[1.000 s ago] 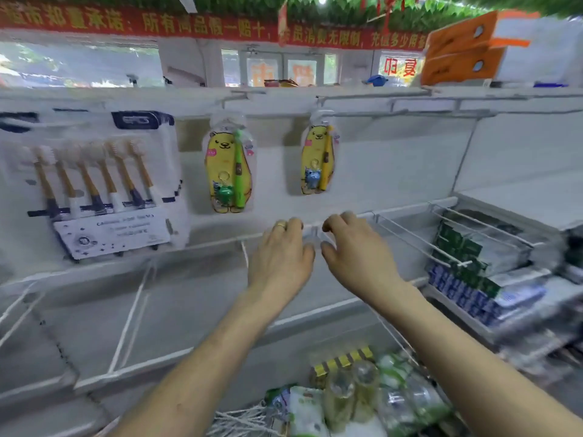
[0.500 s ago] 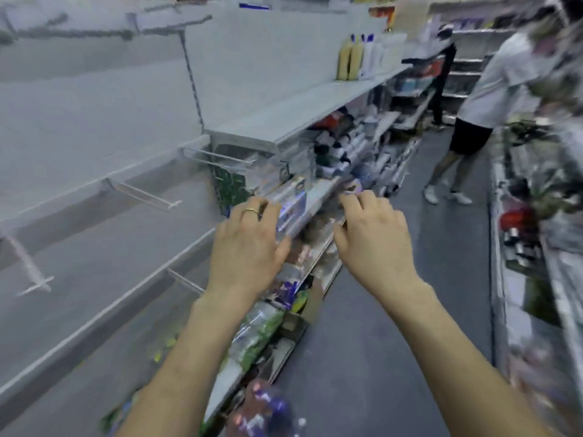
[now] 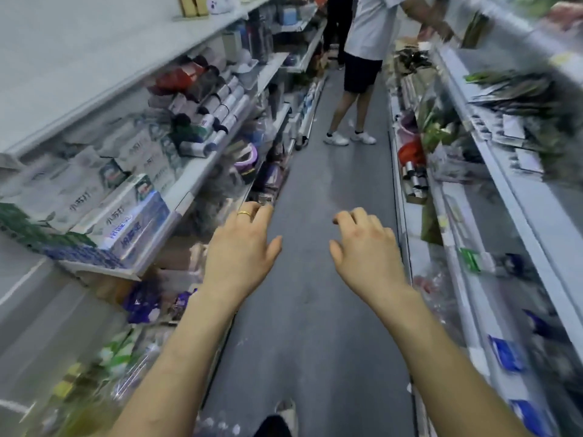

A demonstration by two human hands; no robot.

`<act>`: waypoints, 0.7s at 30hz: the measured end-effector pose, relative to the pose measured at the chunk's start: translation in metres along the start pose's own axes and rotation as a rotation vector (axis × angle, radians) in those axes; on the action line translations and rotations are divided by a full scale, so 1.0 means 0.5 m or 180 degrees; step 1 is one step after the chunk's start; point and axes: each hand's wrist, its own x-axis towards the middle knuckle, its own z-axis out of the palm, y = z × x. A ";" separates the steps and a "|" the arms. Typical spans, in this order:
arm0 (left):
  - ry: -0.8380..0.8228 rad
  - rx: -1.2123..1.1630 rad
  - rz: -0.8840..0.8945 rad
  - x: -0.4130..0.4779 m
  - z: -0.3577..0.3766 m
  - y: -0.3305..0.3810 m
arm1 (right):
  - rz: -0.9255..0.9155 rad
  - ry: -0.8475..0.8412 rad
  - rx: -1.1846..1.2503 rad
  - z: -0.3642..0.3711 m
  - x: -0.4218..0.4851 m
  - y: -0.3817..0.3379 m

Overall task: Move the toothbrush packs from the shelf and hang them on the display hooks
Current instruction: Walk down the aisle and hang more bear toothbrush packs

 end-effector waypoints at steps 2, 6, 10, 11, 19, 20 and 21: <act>-0.0118 -0.0054 0.0054 0.079 0.047 0.008 | 0.0110 -0.0097 -0.0052 0.029 0.058 0.042; -0.0127 -0.0229 0.0228 0.274 0.157 0.004 | 0.0197 -0.0238 -0.0233 0.086 0.215 0.119; -0.0323 -0.0332 0.0313 0.478 0.247 0.003 | 0.0384 -0.0420 -0.0308 0.113 0.407 0.178; -0.0347 -0.0350 0.0429 0.533 0.258 0.007 | 0.0368 -0.0430 -0.0331 0.113 0.458 0.189; -0.0288 -0.0337 0.1124 0.978 0.325 0.090 | 0.0720 -0.0048 -0.0323 0.109 0.824 0.327; -0.0281 -0.0365 0.1201 1.033 0.340 0.101 | 0.0770 -0.0023 -0.0325 0.116 0.866 0.348; -0.0267 -0.0377 0.1268 1.087 0.356 0.111 | 0.0818 0.0003 -0.0339 0.126 0.909 0.370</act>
